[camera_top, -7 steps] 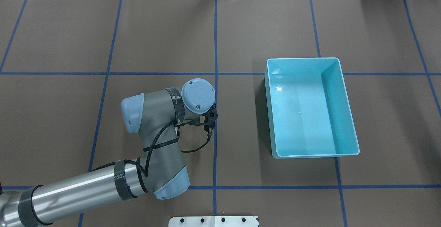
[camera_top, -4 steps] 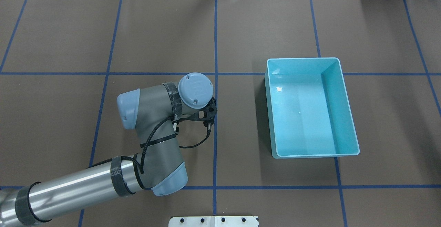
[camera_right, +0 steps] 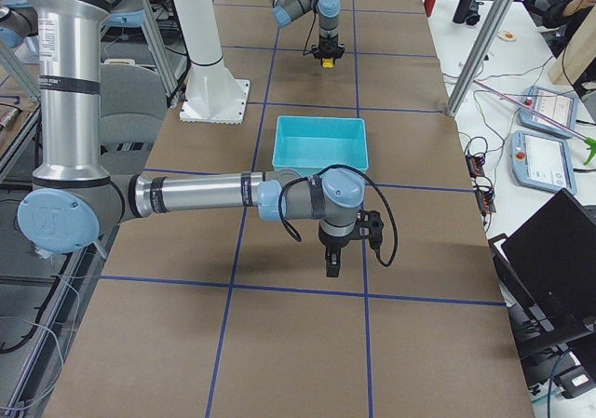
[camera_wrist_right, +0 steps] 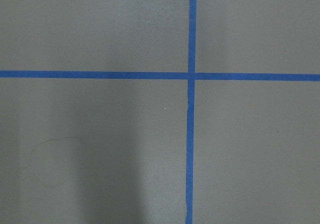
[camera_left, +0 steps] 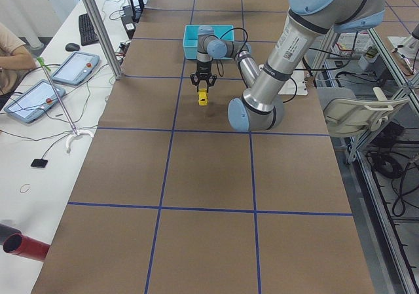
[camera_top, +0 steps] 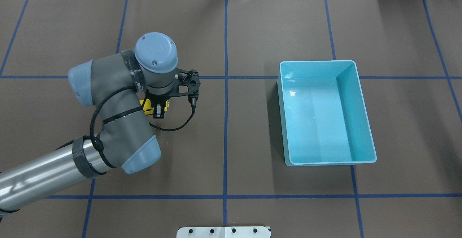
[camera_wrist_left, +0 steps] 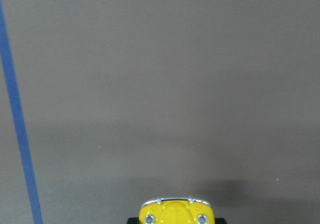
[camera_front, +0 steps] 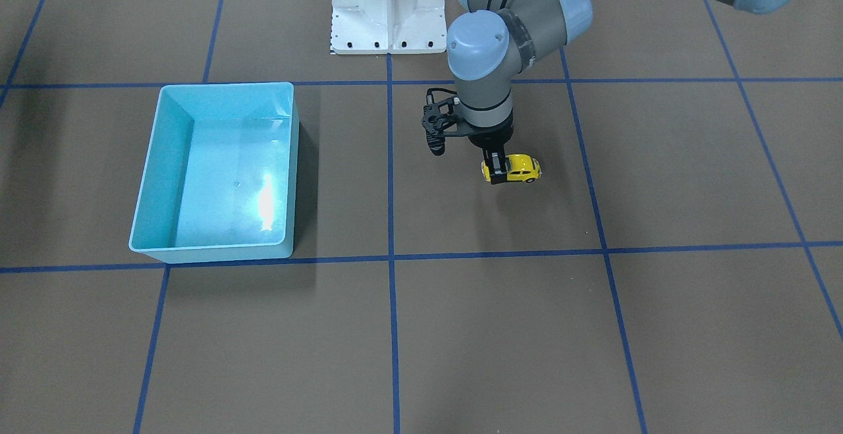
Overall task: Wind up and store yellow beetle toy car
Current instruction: 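Drag the car backward with the left gripper to wind it up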
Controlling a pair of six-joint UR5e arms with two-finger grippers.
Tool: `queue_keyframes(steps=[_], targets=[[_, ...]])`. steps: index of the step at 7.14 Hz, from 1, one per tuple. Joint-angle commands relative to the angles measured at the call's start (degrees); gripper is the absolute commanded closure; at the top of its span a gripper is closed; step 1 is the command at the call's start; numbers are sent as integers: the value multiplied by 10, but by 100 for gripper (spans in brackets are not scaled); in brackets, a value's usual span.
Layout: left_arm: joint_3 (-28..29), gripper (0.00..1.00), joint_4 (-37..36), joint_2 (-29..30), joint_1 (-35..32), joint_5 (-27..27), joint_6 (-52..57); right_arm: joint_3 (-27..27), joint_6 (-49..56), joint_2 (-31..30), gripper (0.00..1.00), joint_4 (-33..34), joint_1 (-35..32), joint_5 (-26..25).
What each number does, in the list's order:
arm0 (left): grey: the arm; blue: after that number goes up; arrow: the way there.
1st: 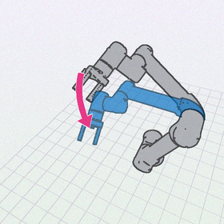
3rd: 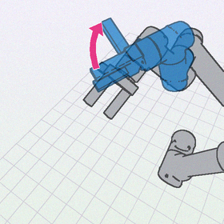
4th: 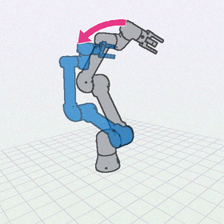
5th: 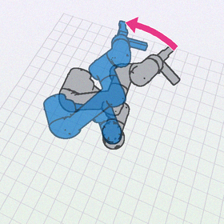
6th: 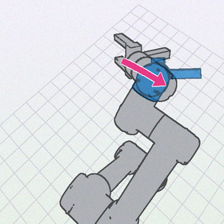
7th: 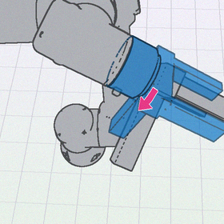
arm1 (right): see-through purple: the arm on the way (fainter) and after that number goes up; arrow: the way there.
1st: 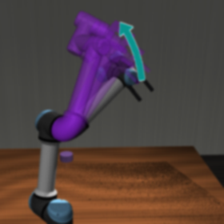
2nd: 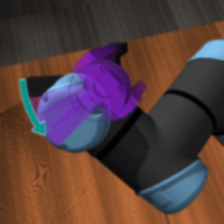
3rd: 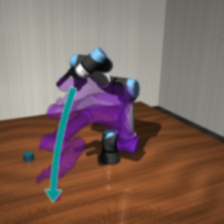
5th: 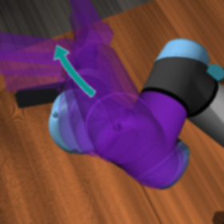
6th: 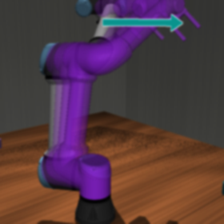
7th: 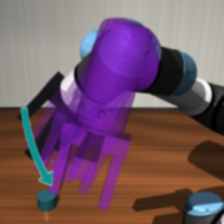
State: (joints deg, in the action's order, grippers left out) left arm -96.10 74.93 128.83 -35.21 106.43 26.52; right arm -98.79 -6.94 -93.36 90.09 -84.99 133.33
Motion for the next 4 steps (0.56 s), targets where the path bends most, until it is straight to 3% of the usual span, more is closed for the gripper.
queue_keyframes(steps=[1,2,4], targets=[[-7,100,48,-31,-34,28,86,0,0,0,0,0,0,0],[-15,100,73,-45,-52,35,86,0,0,0,0,0,0,0],[-19,100,96,-88,-84,106,86,0,0,0,0,0,0,0]])
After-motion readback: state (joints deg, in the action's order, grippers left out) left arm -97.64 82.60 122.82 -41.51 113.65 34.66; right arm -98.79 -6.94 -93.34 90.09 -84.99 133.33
